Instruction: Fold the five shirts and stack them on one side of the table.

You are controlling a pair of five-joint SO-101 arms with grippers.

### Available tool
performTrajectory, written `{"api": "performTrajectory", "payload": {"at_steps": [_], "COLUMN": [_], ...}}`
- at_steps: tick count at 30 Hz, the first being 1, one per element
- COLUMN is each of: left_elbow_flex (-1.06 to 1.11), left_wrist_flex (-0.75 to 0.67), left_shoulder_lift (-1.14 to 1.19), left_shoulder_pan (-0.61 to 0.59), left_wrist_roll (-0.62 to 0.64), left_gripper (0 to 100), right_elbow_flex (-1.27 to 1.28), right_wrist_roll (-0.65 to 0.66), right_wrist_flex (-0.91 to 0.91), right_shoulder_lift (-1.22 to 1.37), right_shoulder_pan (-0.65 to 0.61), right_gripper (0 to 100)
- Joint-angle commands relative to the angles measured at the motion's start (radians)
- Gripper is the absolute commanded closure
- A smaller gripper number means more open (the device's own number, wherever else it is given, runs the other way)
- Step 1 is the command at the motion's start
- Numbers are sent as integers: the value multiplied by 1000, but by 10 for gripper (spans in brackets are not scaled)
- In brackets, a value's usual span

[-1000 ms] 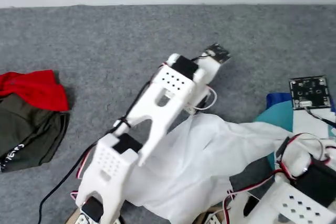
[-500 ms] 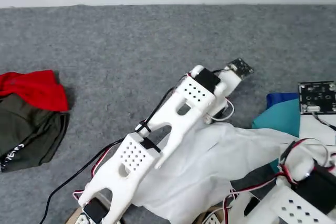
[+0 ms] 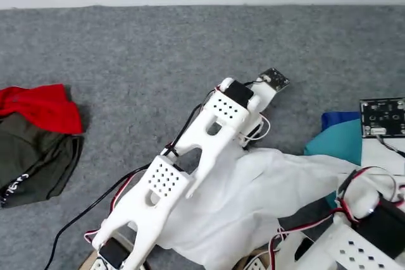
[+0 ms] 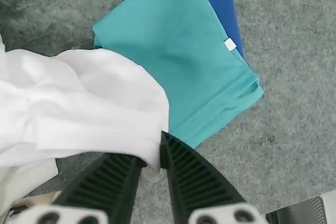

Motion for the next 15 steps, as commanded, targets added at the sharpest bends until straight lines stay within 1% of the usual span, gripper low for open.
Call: {"api": "performTrajectory", "payload": {"at_steps": [1, 6, 8, 12, 13, 15], "left_elbow_flex": [-36, -7, 10, -2, -7, -10], "left_wrist_flex": [23, 20, 20, 21, 23, 23], "left_shoulder_lift": [-12, -6, -5, 25, 29, 31], "left_shoulder_pan": [-3, 11, 28, 49, 49, 49], "left_wrist_roll": [-18, -18, -18, -29, -34, -34], "left_gripper": [820, 821, 854, 969, 987, 986], "right_elbow_flex": [-3, -3, -3, -3, -3, -3], "right_wrist_roll": [9, 6, 6, 5, 5, 5], "right_wrist_flex": [39, 39, 39, 39, 39, 39], "right_shoulder_lift": [-7, -7, -7, -7, -7, -7], "right_shoulder_pan": [8, 8, 8, 8, 8, 8], "right_gripper": [988, 988, 988, 988, 988, 988]}}
